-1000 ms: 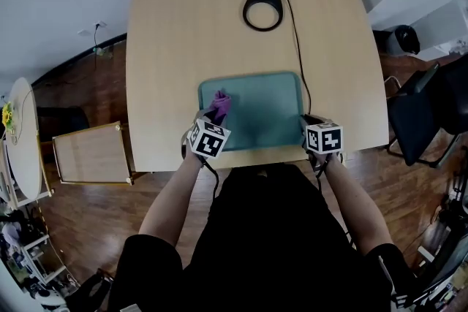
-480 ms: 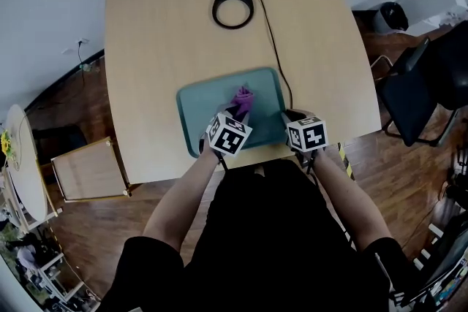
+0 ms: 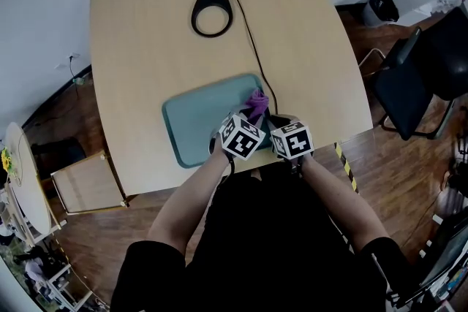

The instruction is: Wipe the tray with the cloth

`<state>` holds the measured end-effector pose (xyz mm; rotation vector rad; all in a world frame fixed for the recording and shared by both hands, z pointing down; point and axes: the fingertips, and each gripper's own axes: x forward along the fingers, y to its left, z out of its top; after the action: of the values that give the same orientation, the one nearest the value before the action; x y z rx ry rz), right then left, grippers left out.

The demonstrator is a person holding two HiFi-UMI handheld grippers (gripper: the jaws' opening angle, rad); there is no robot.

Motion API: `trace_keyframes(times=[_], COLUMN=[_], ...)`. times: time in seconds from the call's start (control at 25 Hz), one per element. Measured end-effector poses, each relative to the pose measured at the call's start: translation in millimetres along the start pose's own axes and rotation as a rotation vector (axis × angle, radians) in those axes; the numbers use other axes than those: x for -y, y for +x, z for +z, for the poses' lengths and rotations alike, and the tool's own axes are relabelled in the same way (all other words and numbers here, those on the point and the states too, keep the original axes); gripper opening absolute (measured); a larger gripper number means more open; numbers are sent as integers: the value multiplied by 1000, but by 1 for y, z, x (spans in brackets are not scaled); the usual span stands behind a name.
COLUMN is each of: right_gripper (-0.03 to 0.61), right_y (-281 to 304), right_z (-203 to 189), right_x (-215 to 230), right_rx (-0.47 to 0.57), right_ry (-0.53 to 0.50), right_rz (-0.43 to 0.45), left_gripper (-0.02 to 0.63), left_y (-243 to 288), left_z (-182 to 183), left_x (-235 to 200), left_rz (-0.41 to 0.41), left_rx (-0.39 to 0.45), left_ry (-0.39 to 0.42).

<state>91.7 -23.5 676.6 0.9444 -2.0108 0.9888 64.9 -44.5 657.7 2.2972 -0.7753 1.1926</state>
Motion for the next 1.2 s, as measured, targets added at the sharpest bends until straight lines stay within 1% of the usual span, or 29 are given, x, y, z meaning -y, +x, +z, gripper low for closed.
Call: trace_keyframes(times=[0.12,0.36,0.44,0.56,0.64,0.72,0.92,1.0,1.04,1.12,1.2], right_gripper=[34,35,35,35,35,35,35,35,35,34,34], right_y=[-1,0,0,1,1,1,1,1,1,1,1], right_z=[0,-2,-3,-2,-3,-2,-1,0,-1,-3,-2], right_x=[0,3,6,10,12,13,16,17,18,19,17], right_rx=[-3,-10,-12,-11,-11,-11,-17,-15,-14,-15,-17], right_ry=[-1,-3,-8,-19,-13,-4,9,13,15,24,30], right_rz=[6,7,8,3,-1,-2,-14,-23,-28,-37,-44], left_gripper=[121,120,120,120,120,120,120,120,120,120,120], left_y=[5,4,-4,-29,-55,-86,-165,-185,-189,-187,-179], left_z=[5,5,5,-4,-21,-50,-147,-174,-184,-197,-202], left_x=[7,7,3,-10,-25,-46,-104,-111,-112,-111,-109], left_rz=[-10,0,15,61,99,154,322,348,351,346,331], left_rx=[4,14,33,73,104,113,62,36,27,14,4], left_ry=[0,-8,-32,-91,-140,-199,-386,-447,-460,-474,-496])
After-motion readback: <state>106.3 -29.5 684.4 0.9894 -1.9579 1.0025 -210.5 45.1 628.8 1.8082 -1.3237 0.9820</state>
